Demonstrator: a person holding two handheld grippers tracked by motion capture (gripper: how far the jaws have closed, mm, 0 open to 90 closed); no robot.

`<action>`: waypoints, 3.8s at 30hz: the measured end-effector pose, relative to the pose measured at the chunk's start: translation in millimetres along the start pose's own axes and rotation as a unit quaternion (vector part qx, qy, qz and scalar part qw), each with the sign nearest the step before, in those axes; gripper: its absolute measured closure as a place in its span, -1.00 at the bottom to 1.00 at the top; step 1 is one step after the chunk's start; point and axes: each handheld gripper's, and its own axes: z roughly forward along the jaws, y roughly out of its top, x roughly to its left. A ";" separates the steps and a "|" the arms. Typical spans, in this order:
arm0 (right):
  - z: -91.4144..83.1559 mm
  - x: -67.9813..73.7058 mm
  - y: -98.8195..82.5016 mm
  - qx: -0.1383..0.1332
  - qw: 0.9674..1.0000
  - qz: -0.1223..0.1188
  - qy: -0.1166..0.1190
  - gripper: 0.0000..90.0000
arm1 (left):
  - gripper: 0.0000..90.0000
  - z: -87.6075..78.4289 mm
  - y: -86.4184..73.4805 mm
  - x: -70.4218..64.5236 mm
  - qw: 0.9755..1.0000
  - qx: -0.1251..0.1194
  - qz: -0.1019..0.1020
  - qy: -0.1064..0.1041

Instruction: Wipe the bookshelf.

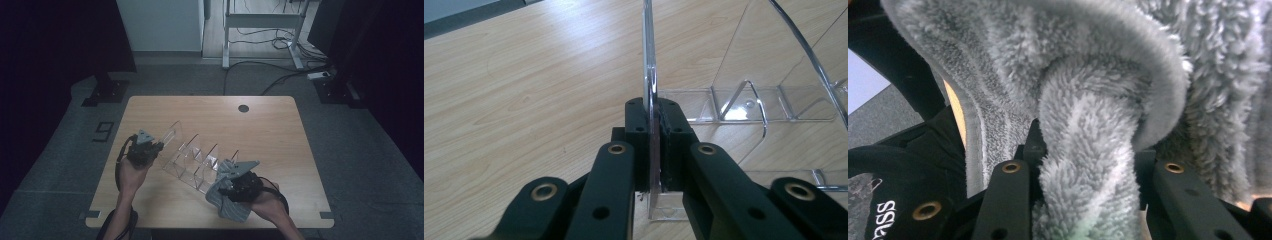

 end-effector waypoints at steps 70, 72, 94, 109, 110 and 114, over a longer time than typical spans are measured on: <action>33.6 -90.9 -29.7 0.023 0.990 0.109 -0.087 0.46 | 0.89 0.3 0.2 3.2 0.999 0.000 0.030 -0.016; 33.9 -94.1 -29.7 0.024 0.989 0.113 -0.095 0.46 | 0.89 0.3 0.4 3.0 0.999 0.001 0.030 -0.015; 53.0 -103.1 -38.9 0.049 0.986 0.125 -0.100 0.45 | 0.89 1.2 0.0 3.0 1.000 -0.004 0.022 -0.014; 64.2 -101.4 -44.1 0.069 0.986 0.113 -0.103 0.45 | 0.89 1.9 1.1 0.3 1.000 0.002 0.017 -0.001; 64.3 -100.1 -43.8 0.070 0.986 0.110 -0.103 0.45 | 0.89 2.1 1.2 0.0 1.000 0.003 0.016 0.000; 65.3 -93.3 -43.0 0.076 0.987 0.100 -0.101 0.45 | 0.89 2.2 1.7 -0.9 1.000 0.006 0.014 0.003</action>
